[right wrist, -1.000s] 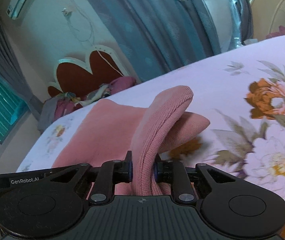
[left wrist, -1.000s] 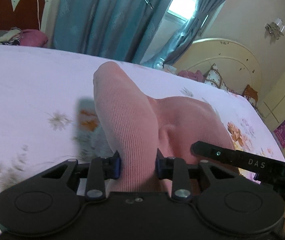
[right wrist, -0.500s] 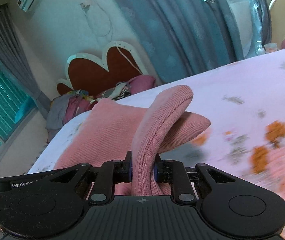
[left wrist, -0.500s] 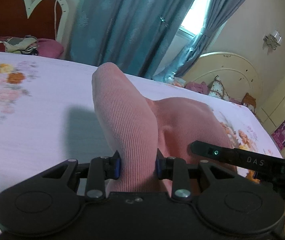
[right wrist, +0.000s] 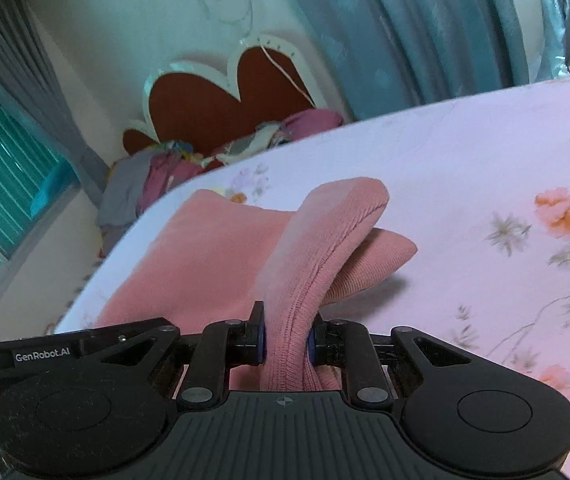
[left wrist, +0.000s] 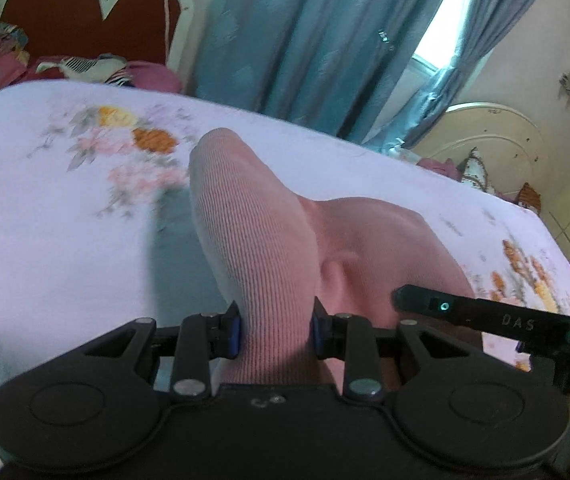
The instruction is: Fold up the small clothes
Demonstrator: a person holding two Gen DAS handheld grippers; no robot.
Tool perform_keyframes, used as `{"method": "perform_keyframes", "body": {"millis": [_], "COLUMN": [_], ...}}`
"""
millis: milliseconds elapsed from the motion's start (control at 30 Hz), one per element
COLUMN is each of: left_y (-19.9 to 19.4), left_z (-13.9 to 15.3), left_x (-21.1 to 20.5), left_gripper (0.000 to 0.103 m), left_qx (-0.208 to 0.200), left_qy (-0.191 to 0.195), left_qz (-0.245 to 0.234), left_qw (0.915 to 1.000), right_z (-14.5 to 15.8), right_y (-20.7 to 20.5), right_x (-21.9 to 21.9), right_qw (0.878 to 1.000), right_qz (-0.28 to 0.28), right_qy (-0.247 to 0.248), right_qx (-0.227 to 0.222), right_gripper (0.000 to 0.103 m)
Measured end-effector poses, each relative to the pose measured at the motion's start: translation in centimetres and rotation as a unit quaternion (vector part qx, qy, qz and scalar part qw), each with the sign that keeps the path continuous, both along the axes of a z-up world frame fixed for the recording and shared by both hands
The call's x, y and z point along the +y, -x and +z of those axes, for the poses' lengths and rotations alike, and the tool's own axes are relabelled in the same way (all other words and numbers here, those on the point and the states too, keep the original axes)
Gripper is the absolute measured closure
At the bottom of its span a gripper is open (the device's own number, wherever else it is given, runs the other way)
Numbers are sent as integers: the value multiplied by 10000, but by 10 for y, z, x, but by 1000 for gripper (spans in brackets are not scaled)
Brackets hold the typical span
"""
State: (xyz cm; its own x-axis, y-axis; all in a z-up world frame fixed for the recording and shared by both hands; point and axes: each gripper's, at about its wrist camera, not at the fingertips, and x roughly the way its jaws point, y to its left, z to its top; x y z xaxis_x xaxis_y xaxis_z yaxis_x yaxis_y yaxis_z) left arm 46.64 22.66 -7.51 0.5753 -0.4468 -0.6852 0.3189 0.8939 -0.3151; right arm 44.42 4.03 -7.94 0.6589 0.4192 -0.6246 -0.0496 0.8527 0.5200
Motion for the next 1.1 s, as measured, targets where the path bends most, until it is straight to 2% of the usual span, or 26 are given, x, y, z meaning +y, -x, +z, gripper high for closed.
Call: {"method": "perform_keyframes", "body": {"millis": [200, 300, 367, 433, 533, 567, 600, 733, 833, 1000, 1033, 1067, 1100], "left_y": [-6, -8, -9, -9, -9, -10, -13, -29, -40, -54, -56, -57, -57], "left_z": [-31, -34, -35, -33, -23, -19, -15, -15, -21, -30, -32, -34, -35], "left_x": [22, 24, 24, 26, 28, 30, 31, 32, 28, 23, 21, 20, 18], "left_gripper": [68, 61, 50, 48, 48, 47, 46, 46, 45, 41, 40, 39, 39], "left_qx": [77, 60, 79, 95, 44, 33, 31, 225, 200, 240, 244, 243, 236], "left_qy": [48, -3, -51, -81, -91, -45, 24, 281, 260, 288, 282, 264, 245], "left_qz": [38, 11, 78, 118, 216, 277, 350, 655, 747, 797, 807, 806, 803], "left_qw": [10000, 10000, 9999, 9999, 9997, 9996, 9994, 9972, 9967, 9961, 9960, 9961, 9962], "right_z": [-28, -33, -36, -32, -22, -20, -17, -21, -32, -51, -52, -53, -53], "right_y": [-7, -6, -9, -8, -10, -10, -10, -27, -41, -57, -58, -60, -60], "right_x": [-8, -7, -8, -7, -13, -17, -17, -22, -29, -48, -49, -49, -50], "right_qw": [9993, 9988, 9985, 9984, 9983, 9983, 9984, 9977, 9955, 9889, 9889, 9893, 9894], "right_qz": [-151, -206, -210, -198, -273, -305, -342, -436, -626, -906, -922, -889, -865], "right_qy": [114, 208, 174, 120, 115, 122, 109, -74, -187, -698, -704, -722, -752], "right_qx": [311, 382, 472, 507, 512, 476, 434, 518, 690, 949, 925, 903, 891], "right_gripper": [85, 85, 84, 84, 63, 50, 45, 45, 45, 46, 48, 62, 67]}}
